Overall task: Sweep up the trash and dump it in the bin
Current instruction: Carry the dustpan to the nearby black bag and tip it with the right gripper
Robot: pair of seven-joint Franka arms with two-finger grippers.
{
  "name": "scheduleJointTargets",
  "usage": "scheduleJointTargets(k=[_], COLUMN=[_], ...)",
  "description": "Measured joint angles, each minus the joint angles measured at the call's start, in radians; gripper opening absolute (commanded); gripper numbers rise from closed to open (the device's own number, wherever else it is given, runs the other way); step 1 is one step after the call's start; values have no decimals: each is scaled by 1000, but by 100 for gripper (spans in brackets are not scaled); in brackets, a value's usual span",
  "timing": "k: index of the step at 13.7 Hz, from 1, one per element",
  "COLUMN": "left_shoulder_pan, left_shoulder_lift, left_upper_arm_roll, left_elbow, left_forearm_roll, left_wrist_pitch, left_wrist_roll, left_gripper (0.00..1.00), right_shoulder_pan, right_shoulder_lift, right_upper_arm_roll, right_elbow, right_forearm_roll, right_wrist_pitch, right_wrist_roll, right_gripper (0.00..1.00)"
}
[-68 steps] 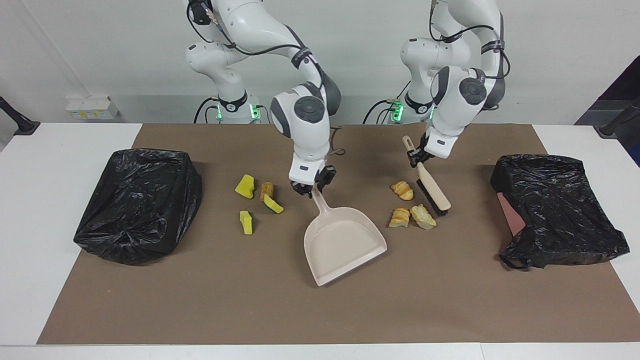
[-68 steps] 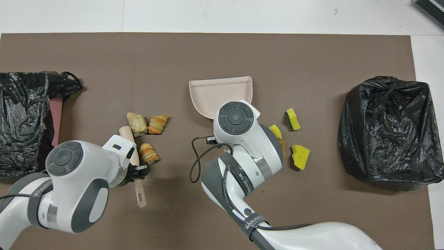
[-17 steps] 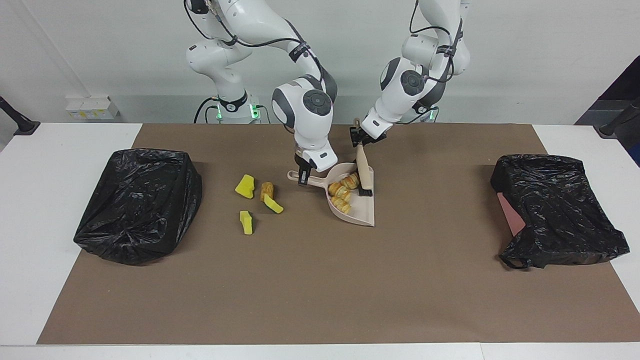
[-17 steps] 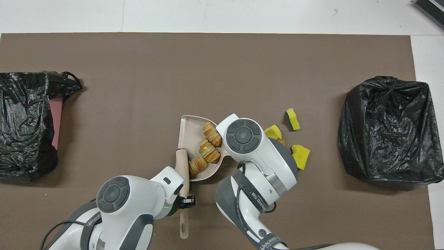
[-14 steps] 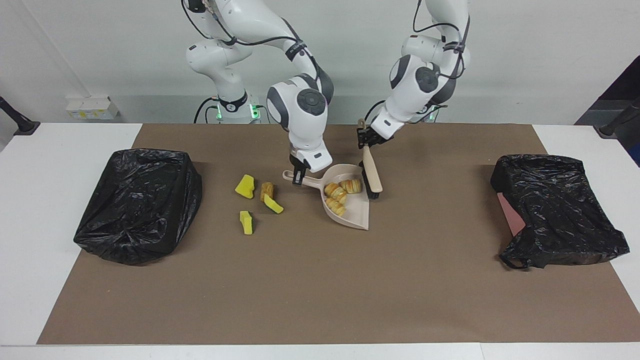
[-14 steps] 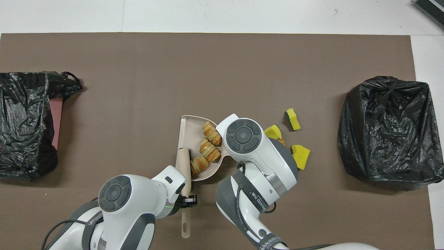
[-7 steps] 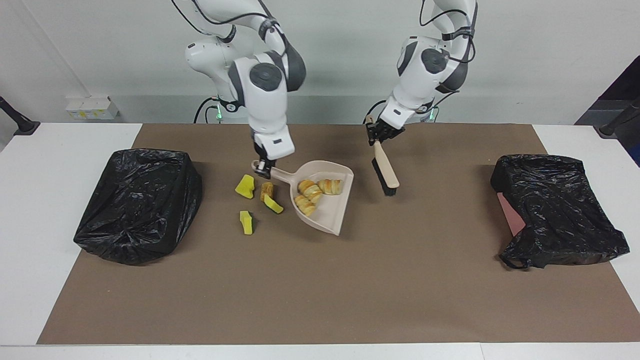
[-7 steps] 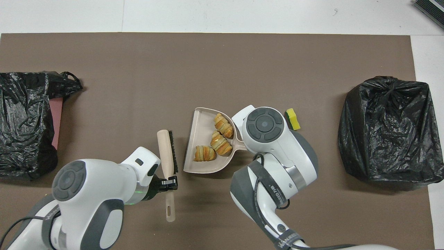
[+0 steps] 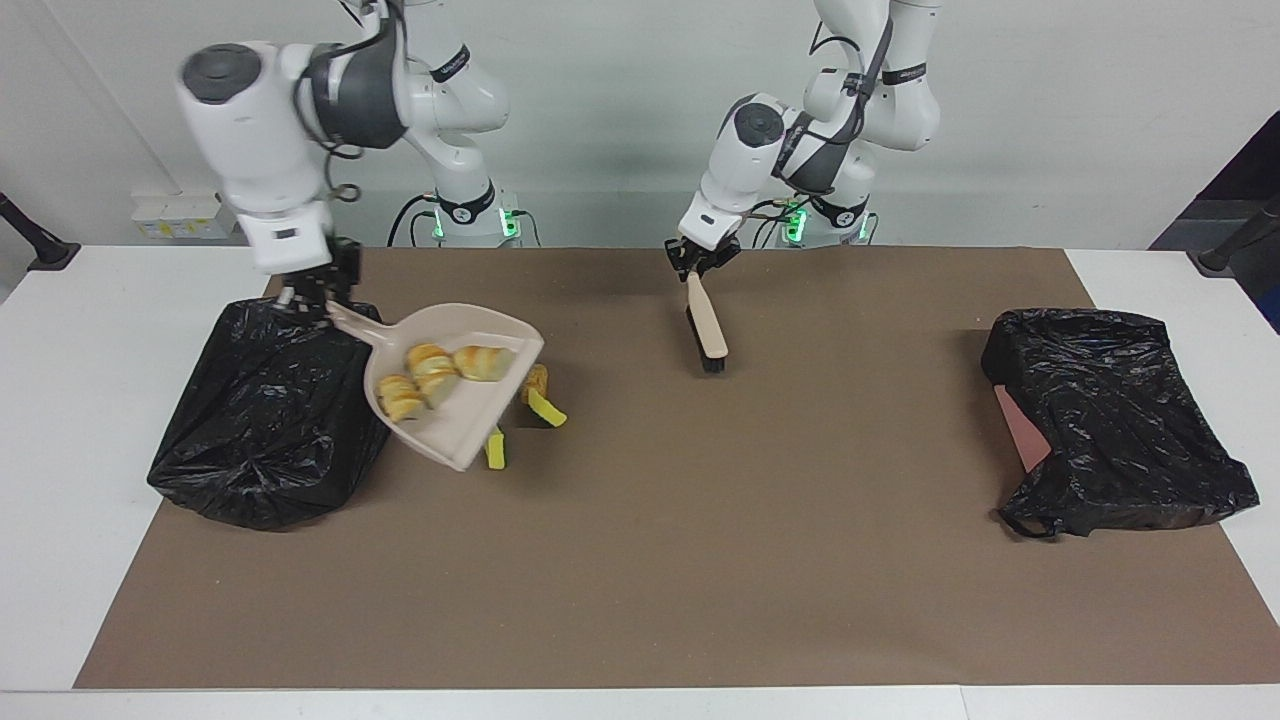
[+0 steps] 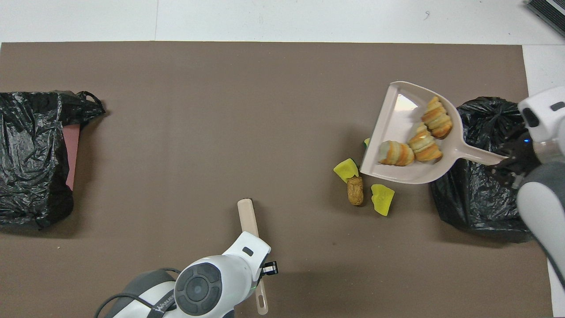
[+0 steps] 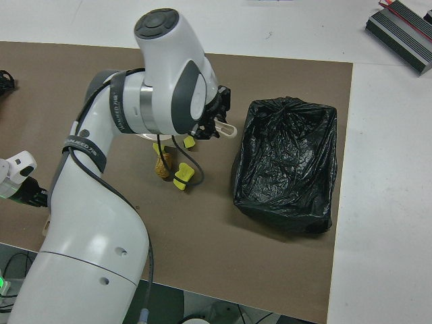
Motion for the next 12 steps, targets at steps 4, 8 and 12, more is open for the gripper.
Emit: scheduleJointTargets(k=[4, 8, 12], left_shoulder_pan=[-37, -31, 105], left_shoulder_lift=[21, 24, 22], left_upper_arm_roll=[0, 10, 23], left_elbow=[-8, -6, 93], left_forearm_roll=[0, 1, 46], left_wrist_pitch=[17, 17, -62], left_wrist_roll=[-18, -18, 41], left_gripper=[49, 100, 100], right_shoulder_pan=[-193, -217, -218], right_shoulder_lift=[4, 4, 6], right_upper_arm_roll=[-1, 6, 10], right_elbow=[10, 15, -2], right_forearm_roll=[-152, -376, -492], right_wrist_pitch=[44, 79, 202], right_wrist_roll=[-184, -348, -552], right_gripper=[0, 0, 0])
